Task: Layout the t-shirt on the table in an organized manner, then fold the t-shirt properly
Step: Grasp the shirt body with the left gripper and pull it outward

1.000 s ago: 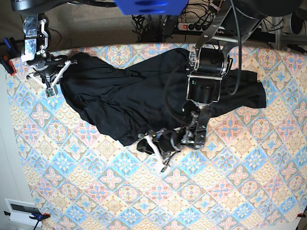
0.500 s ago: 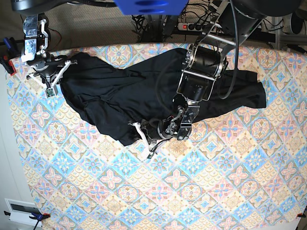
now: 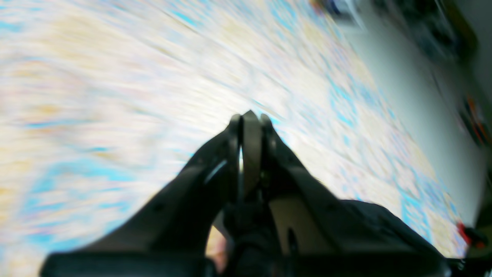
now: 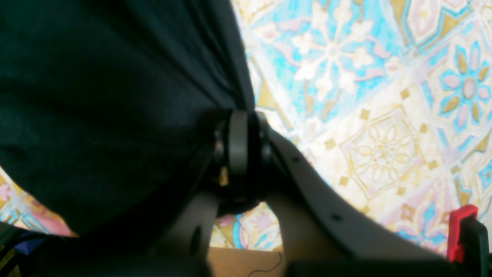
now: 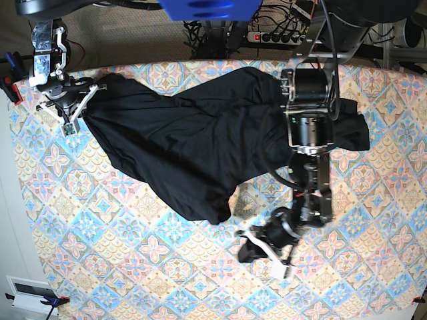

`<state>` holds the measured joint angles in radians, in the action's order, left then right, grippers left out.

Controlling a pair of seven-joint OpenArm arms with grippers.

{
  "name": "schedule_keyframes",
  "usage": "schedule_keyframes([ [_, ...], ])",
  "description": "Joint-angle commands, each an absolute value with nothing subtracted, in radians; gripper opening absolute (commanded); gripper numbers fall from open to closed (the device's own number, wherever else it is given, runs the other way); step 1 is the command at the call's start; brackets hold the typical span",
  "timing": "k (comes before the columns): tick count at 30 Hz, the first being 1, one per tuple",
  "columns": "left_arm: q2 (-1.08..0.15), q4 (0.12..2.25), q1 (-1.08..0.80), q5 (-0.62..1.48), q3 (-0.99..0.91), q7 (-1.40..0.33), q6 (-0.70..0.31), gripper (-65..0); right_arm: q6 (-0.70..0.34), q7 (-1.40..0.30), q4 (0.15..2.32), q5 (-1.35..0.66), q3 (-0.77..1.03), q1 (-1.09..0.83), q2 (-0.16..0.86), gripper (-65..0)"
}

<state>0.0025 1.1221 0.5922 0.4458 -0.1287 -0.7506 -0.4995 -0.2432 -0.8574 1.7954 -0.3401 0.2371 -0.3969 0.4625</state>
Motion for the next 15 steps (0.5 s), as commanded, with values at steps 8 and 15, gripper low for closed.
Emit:
schedule_keyframes([
  [8, -0.110, 1.254, 0.628, 0.521, -0.137, -0.760, -0.516, -65.0, -0.240, -0.842, 1.807, -0.337, 0.249, -0.314, 0.478, -65.0],
  [15, -0.111, 1.251, 0.558, 0.510, -0.119, -0.757, -0.510, -65.0, -0.240, -0.889, 1.797, -0.335, 0.374, -0.282, 0.478, -65.0],
])
